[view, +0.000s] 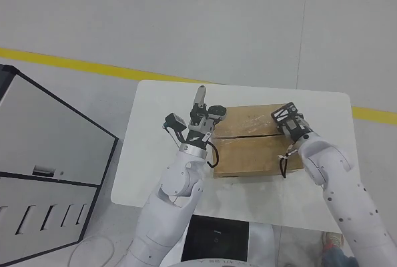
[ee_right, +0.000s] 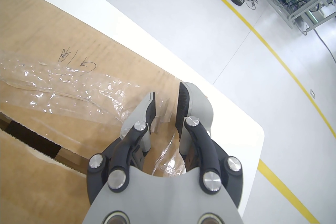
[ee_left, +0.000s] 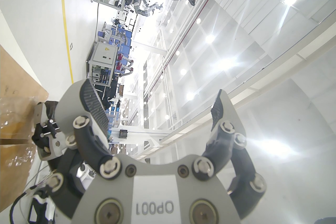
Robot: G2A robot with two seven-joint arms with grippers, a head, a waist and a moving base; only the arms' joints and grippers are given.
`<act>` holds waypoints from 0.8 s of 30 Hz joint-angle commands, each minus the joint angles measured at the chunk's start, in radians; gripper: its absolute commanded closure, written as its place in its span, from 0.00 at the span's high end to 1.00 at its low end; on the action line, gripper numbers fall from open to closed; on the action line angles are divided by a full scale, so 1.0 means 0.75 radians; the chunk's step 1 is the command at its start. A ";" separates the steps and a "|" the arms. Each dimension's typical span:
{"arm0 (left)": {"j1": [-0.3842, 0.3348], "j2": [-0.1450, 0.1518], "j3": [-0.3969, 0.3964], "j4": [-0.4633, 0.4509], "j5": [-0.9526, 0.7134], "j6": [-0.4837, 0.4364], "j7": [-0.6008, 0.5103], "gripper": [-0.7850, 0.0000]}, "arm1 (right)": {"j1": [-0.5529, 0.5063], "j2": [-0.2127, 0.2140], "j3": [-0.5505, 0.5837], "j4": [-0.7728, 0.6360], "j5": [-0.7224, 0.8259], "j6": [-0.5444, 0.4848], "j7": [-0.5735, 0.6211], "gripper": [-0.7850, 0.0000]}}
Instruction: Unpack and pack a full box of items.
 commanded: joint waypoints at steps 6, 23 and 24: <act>0.000 0.000 0.000 0.000 0.000 0.000 0.000 1.00 | -0.016 -0.006 0.017 -0.014 0.034 0.005 -0.013 0.00; 0.000 0.000 0.000 0.000 0.000 0.000 0.000 1.00 | -0.288 0.024 0.403 -0.426 0.701 -0.331 -0.041 0.00; 0.000 0.000 0.000 0.000 0.000 0.000 0.000 1.00 | -0.303 0.025 0.414 -0.448 0.727 -0.344 -0.036 0.00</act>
